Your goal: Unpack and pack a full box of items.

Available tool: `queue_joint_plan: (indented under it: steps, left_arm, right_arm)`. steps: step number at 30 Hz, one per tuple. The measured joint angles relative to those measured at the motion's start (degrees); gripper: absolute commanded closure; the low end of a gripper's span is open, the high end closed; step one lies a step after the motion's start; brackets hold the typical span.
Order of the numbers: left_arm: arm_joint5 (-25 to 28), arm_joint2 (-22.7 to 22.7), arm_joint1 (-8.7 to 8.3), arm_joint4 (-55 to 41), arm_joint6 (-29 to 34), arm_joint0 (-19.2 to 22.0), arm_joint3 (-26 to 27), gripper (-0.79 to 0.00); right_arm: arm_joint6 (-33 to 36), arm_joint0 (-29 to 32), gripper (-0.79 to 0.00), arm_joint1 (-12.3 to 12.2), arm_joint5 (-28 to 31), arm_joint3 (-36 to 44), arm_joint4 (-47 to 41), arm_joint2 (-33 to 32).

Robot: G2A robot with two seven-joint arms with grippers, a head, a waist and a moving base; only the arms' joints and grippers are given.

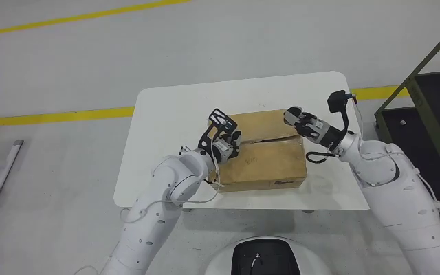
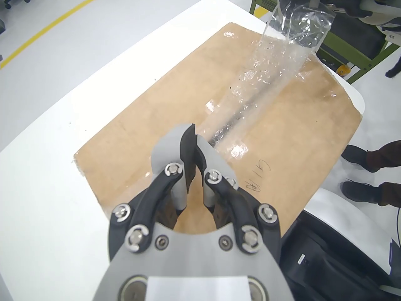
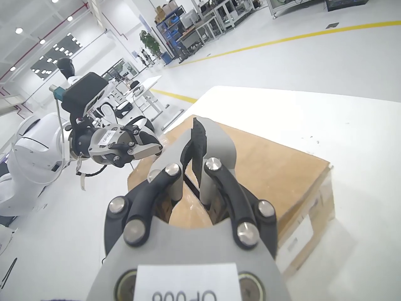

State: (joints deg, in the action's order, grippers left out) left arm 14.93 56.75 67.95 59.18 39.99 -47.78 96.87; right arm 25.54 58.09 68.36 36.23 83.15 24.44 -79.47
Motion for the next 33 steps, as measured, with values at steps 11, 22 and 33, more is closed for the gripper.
queue_joint_plan:
  steps: [11,22,33]
  left_arm:
    - [-0.04,-0.61,0.42,0.73,1.03,0.31,-1.62,0.0]
    - [0.33,-2.21,1.2,1.16,0.92,1.56,-3.83,0.0]
    - [0.76,-2.29,1.64,1.11,1.11,2.07,-4.43,0.0]
  right_arm:
    - [0.24,0.72,0.0,-0.43,-0.48,-0.01,-0.38,0.09]
    - [0.27,1.33,-0.286,-0.86,-1.03,0.88,-0.04,-0.04]
    - [1.98,2.07,-0.723,-1.77,-1.83,4.09,-0.94,-2.84]
